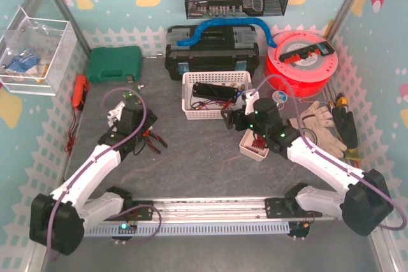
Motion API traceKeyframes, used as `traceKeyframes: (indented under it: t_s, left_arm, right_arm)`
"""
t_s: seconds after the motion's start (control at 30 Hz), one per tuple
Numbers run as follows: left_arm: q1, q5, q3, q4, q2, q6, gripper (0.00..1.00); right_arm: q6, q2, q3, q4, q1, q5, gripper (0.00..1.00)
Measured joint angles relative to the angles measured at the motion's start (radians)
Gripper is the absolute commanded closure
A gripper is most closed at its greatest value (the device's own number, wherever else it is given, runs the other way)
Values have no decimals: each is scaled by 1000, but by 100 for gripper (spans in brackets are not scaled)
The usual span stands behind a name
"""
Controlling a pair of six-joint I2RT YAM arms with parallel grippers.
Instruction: Install the large spring
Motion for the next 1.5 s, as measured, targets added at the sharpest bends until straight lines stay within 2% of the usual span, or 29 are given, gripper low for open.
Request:
traceKeyframes:
  t_s: [0.2, 0.4, 0.7, 1.1, 1.5]
  left_arm:
    - [-145, -137, 42, -138, 106, -145, 38]
    - [-205, -194, 42, -195, 184, -238, 48]
    - [-226, -215, 42, -188, 290, -295, 52]
    - [-253, -206, 42, -112, 419, -342, 65]
    - [-256, -204, 42, -80, 487, -372, 67]
  right_arm:
    - [-76, 88, -5, 8, 150, 207, 3]
    - [-104, 107, -76, 71, 188, 315, 3]
    - [-103, 94, -100, 124, 188, 377, 3]
    - [-103, 90, -110, 136, 188, 388, 3]
    - [-103, 85, -117, 141, 188, 407, 3]
